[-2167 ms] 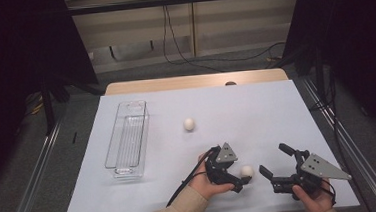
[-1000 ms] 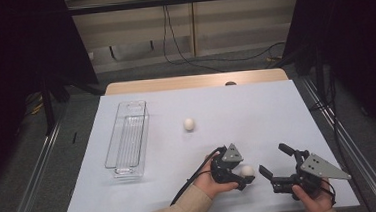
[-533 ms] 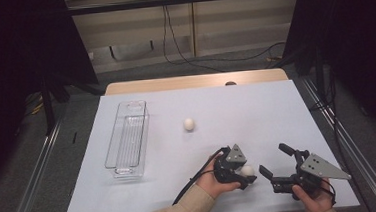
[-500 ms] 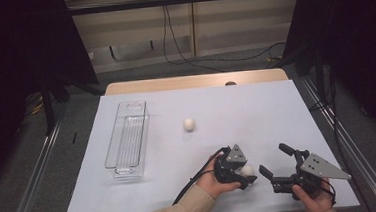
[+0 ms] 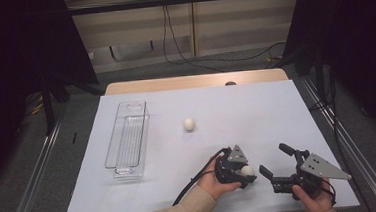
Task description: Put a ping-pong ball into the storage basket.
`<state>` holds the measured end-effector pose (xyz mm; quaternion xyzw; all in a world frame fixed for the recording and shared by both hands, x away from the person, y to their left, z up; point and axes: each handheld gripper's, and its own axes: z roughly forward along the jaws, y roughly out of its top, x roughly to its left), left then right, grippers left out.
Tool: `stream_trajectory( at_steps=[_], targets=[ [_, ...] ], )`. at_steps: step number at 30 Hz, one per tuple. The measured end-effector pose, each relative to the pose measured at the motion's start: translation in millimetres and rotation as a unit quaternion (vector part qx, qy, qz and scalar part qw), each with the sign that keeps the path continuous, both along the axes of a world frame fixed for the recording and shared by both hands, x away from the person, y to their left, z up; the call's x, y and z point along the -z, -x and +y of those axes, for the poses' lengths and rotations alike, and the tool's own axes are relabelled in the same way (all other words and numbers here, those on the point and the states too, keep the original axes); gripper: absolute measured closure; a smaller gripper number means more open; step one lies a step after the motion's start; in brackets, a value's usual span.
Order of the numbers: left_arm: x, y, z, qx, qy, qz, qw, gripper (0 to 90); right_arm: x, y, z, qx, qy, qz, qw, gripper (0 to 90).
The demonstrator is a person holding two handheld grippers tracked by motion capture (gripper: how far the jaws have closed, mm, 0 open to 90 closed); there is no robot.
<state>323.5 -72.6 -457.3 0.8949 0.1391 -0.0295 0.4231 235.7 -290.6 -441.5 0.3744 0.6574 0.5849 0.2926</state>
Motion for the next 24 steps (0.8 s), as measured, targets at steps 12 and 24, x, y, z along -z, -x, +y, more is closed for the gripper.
stream_trajectory(
  at_steps=[12,24],
  targets=[
    [-4.8,-2.8,7.4,-0.009,0.001,0.010,0.9999,50.8,0.1,0.1,-0.2,-0.001,0.000,-0.001,1.0000,2.3],
    [-10.8,-4.8,16.6,-0.014,0.013,0.019,0.9997,50.8,0.0,0.1,1.0,-0.002,0.001,0.001,1.0000,2.3]
  ],
)
